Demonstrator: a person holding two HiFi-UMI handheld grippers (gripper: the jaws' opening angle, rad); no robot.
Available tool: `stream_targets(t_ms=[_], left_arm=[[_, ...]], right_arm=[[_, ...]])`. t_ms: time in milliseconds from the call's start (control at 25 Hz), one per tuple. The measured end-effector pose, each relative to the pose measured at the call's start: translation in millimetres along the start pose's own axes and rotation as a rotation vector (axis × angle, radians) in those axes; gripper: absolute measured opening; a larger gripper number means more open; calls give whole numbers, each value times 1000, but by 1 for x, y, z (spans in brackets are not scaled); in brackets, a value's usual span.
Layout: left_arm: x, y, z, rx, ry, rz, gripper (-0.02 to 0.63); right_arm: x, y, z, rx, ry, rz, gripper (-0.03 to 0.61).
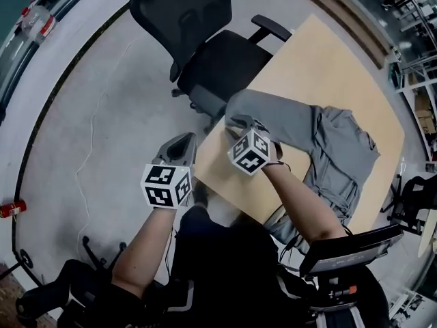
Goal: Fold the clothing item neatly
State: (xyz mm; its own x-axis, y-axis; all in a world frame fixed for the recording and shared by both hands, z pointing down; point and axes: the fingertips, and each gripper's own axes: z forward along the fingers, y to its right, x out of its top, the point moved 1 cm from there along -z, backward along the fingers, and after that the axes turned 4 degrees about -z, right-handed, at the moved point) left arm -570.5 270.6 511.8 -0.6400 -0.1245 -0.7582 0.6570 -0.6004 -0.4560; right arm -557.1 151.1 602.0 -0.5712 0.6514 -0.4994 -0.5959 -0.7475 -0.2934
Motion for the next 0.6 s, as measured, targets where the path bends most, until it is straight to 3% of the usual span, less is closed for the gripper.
stream_targets(t_ms=[520,600], left_arm=[[-4,-10,5,-57,-40,1,0],[-5,-10,5,-60,-47,4,0]], right_arm=[[-13,1,22,63,-78,13,110],[-13,-1,23,92,-86,32,81]])
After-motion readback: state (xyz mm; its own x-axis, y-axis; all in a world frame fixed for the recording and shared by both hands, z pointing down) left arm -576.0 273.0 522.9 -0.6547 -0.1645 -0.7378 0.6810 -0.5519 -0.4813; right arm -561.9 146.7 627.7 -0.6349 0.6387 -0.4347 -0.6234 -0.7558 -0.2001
